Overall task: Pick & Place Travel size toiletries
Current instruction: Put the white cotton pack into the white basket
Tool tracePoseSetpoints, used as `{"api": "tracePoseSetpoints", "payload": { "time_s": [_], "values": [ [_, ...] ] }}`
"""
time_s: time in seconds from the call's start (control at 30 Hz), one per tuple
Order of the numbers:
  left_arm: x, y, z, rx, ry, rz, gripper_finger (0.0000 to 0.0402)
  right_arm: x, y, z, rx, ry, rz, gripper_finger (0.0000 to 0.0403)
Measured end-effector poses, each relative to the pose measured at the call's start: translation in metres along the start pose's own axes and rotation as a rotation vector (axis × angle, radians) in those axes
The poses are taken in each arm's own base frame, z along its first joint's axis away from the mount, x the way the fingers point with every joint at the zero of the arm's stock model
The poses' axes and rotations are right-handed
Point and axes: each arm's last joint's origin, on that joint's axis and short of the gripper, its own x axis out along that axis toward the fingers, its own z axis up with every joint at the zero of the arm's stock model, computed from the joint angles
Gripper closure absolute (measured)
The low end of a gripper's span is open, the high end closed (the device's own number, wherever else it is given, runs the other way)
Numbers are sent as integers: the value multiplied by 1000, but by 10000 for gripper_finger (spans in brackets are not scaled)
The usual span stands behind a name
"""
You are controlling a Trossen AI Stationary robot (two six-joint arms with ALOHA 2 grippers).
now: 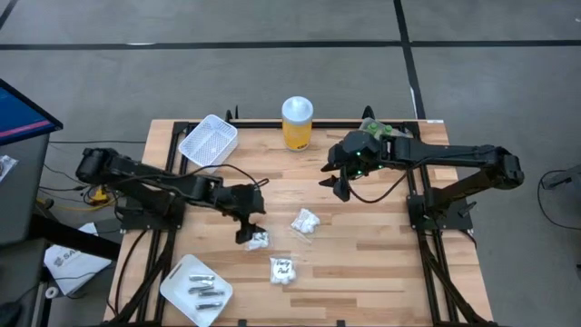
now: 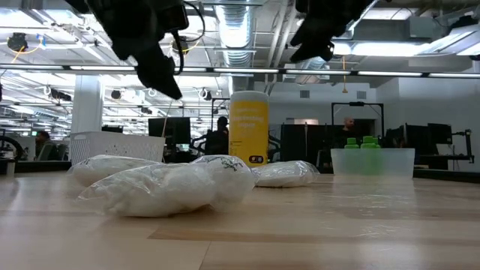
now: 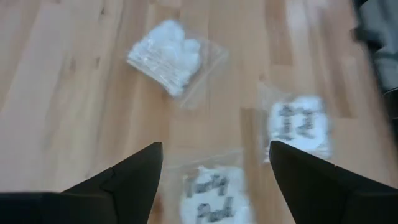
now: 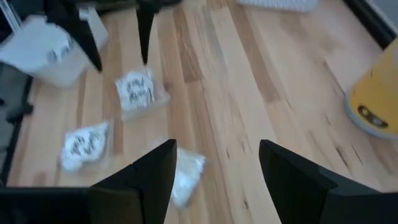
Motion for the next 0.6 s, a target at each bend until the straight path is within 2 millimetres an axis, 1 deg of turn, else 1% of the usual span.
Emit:
{"api": "tracePoseSetpoints", "payload": {
  "time_s": [0.1, 0.17, 0.23, 0.43, 0.5, 0.6],
  "values": [
    [4, 0, -2, 68, 14, 24, 111, 0, -2, -3, -10, 31, -8, 182],
    [12, 0, -3, 80, 31, 36, 111, 0, -3, -3, -15, 29, -10, 182],
    [23, 1, -7, 66, 64, 43, 111, 0, -3, -2, -25, 24, -10, 182],
    [58, 2, -8, 19, 46, 39, 111, 0, -3, -2, -35, 26, -8, 182],
    [66, 3, -11, 1, 61, 46, 111, 0, -3, -3, -40, 29, 3, 182],
    [70, 6, -14, -24, 75, 83, 111, 0, -2, -3, -50, 33, 21, 182]
  ]
}}
